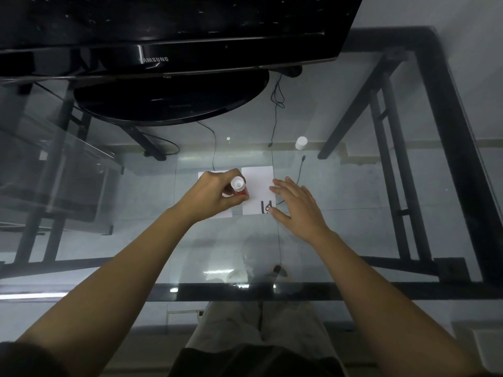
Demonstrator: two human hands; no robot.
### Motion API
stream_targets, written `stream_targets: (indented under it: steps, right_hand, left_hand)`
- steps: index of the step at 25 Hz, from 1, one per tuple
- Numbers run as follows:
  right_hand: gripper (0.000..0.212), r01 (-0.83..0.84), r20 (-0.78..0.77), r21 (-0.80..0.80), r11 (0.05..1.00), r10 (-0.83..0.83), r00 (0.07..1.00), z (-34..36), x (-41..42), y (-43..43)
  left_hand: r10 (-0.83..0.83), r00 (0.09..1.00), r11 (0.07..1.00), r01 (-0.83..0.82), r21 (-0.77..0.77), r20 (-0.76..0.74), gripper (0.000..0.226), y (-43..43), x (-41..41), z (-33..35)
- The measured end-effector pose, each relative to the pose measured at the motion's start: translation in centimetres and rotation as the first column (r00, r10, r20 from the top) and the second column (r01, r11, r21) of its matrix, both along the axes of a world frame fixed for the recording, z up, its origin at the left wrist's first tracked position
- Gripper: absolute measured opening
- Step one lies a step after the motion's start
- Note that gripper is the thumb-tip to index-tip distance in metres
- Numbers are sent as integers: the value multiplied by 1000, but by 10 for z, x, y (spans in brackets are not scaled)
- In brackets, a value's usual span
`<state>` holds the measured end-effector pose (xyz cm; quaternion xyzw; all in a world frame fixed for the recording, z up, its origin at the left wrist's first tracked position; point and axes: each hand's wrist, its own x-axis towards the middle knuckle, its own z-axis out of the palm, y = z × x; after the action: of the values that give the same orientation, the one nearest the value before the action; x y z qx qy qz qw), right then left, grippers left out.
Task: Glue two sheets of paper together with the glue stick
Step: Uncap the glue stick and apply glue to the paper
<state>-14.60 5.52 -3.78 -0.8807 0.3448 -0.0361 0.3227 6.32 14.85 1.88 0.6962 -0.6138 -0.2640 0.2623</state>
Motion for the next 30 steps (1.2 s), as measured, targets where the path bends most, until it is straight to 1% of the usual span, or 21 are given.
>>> stream_targets:
  steps: [2, 3, 5, 6, 7, 10, 11, 12, 14, 16, 18, 21, 23, 24, 27, 30]
  right_hand:
    - [48, 2, 8, -2, 1000, -2, 1000, -1, 0, 0]
    - [48, 3, 10, -4, 1000, -3, 1000, -2, 0, 0]
    - [48, 4, 5, -9, 1000, -3, 1000, -3, 0, 0]
    - [48, 4, 3, -10, 1000, -4, 1000, -4, 0, 0]
    - [48, 5, 4, -7, 1000, -5, 1000, -4, 0, 0]
    - [47, 5, 22, 12, 1000, -6, 1000, -4, 0, 0]
    - [47, 6, 26, 15, 1000, -6, 1000, -4, 0, 0]
    - [47, 7, 28, 14, 1000, -7, 1000, -4, -1, 0]
    - [47, 10, 29, 8, 1000, -10, 1000, -3, -1, 0]
    - [47, 12, 27, 5, 1000, -12, 1000, -3, -1, 0]
    - [47, 10, 22, 6, 1000, -10, 1000, -3, 0, 0]
    - [47, 6, 11, 6, 1000, -6, 1000, -3, 0, 0]
    - [47, 6, 7, 13, 1000, -6, 1000, -2, 0, 0]
    - [47, 6, 11, 18, 1000, -6, 1000, -1, 0, 0]
    - [47, 7, 16, 19, 1000, -7, 1000, 1, -1, 0]
    - [47, 5, 10, 19, 1000, -5, 1000, 2, -1, 1]
  left_hand:
    - [-44, 997, 999, 44, -3, -59, 25, 0, -7, -1]
    - [-76, 994, 997, 79, 25, -81, 26, 0, -12, -2]
    - [-116, 991, 990, 121, 73, -73, 28, -2, -14, -2]
    - [-113, 992, 991, 117, 71, -54, 28, -6, -9, -1]
    - [-91, 995, 994, 93, 63, -33, 28, -11, -1, 0]
    - [55, 998, 998, -57, 24, 43, 27, -25, 19, 4]
    - [71, 997, 997, -72, 14, 41, 26, -25, 20, 3]
    - [47, 999, 999, -47, 17, 8, 26, -23, 15, 1]
    - [-53, 996, 997, 57, 52, -66, 27, -12, -1, -2]
    - [-95, 992, 992, 101, 73, -85, 28, -7, -9, -5]
    - [-73, 995, 995, 77, 70, -61, 28, -18, -2, -5]
    - [46, 997, 997, -50, 55, 61, 30, -42, 16, -1]
    - [101, 992, 994, -103, 25, 73, 29, -45, 18, 0]
    - [81, 996, 996, -82, 24, 43, 29, -40, 14, -1]
    - [-49, 995, 996, 55, 69, -90, 25, -15, -7, -1]
    - [-111, 991, 990, 117, 78, -76, 24, -15, -11, 1]
